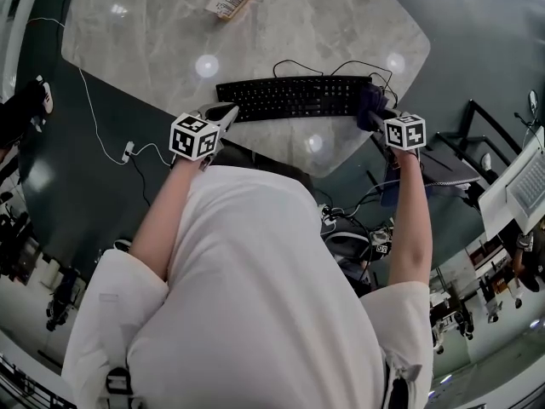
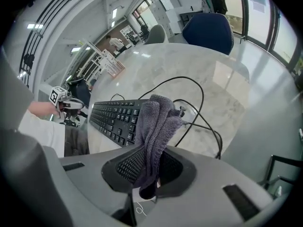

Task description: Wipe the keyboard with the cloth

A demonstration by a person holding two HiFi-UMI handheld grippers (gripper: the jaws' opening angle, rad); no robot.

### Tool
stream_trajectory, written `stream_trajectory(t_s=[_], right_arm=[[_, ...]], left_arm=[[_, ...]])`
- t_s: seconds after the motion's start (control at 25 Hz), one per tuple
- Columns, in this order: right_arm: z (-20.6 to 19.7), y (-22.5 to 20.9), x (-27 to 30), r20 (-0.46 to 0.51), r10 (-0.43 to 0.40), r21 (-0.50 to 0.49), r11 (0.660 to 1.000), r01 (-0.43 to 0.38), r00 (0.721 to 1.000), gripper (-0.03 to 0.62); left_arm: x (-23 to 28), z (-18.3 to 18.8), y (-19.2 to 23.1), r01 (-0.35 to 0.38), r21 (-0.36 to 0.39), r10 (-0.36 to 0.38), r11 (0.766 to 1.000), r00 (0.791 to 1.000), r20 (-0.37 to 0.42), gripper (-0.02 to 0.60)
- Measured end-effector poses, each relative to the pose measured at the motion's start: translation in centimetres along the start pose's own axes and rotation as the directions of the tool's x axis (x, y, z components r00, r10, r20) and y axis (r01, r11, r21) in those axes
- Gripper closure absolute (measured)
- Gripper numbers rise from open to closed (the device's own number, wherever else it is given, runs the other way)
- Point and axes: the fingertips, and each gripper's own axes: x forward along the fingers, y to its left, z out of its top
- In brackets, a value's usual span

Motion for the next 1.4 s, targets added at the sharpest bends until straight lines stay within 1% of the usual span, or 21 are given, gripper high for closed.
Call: stream_trajectory(t_s=[0.12, 0.24, 0.32, 0.44, 0.56, 0.72, 0.92, 1.08, 1.4], right_arm=[[0.0, -1.0, -0.5, -0.023, -0.048, -0.014, 0.999, 0.048, 0.999, 0.522], [0.5, -1.1, -1.1, -0.028, -0.073, -0.03, 0.997, 0.072, 0.997, 0.524], [1.1, -1.4, -1.6, -0.017, -0.097, -0.034, 0.995, 0.097, 0.995, 0.526], [2.5, -2.1, -2.6, 0.029, -0.139, -0.009, 0.99, 0.139, 0.99, 0.526], [3.8, -3.1, -3.0, 0.066, -0.199, 0.014, 0.98, 0.198, 0.978, 0.526], [4.9, -3.0, -1.4, 0.057, -0.252, 0.007, 0.968, 0.252, 0.966, 0.526], [5.4, -2.1, -0.3, 0.065, -0.269, 0.031, 0.963, 0.268, 0.961, 0.526], [5.5, -0.8, 0.0, 0.072, -0.243, -0.002, 0.97, 0.244, 0.967, 0.53], [6.0, 1.1, 0.8, 0.11, -0.207, -0.047, 0.976, 0.213, 0.972, 0.534]], left_arm=[[0.0, -0.1, 0.0, 0.002, -0.001, -0.002, 1.0, 1.0, 0.002, 0.575], [0.0, -0.2, 0.2, 0.007, -0.006, -0.007, 1.0, 1.0, 0.006, 0.575], [0.0, -0.2, 0.4, 0.008, -0.009, -0.008, 1.0, 1.0, 0.01, 0.575], [-0.2, -0.2, 0.7, 0.009, -0.016, -0.009, 1.0, 1.0, 0.02, 0.575], [-0.2, -0.1, 1.0, 0.008, -0.025, -0.007, 1.0, 1.0, 0.03, 0.575], [-0.6, -0.4, 1.7, -0.005, -0.036, 0.006, 0.999, 0.999, 0.035, 0.575], [-1.4, -1.2, 2.3, -0.028, -0.052, 0.03, 0.998, 0.999, 0.043, 0.575], [-1.6, -1.7, 2.0, -0.041, -0.065, 0.044, 0.997, 0.998, 0.053, 0.575], [-2.2, -1.9, 0.5, -0.061, -0.063, 0.066, 0.996, 0.993, 0.095, 0.575]])
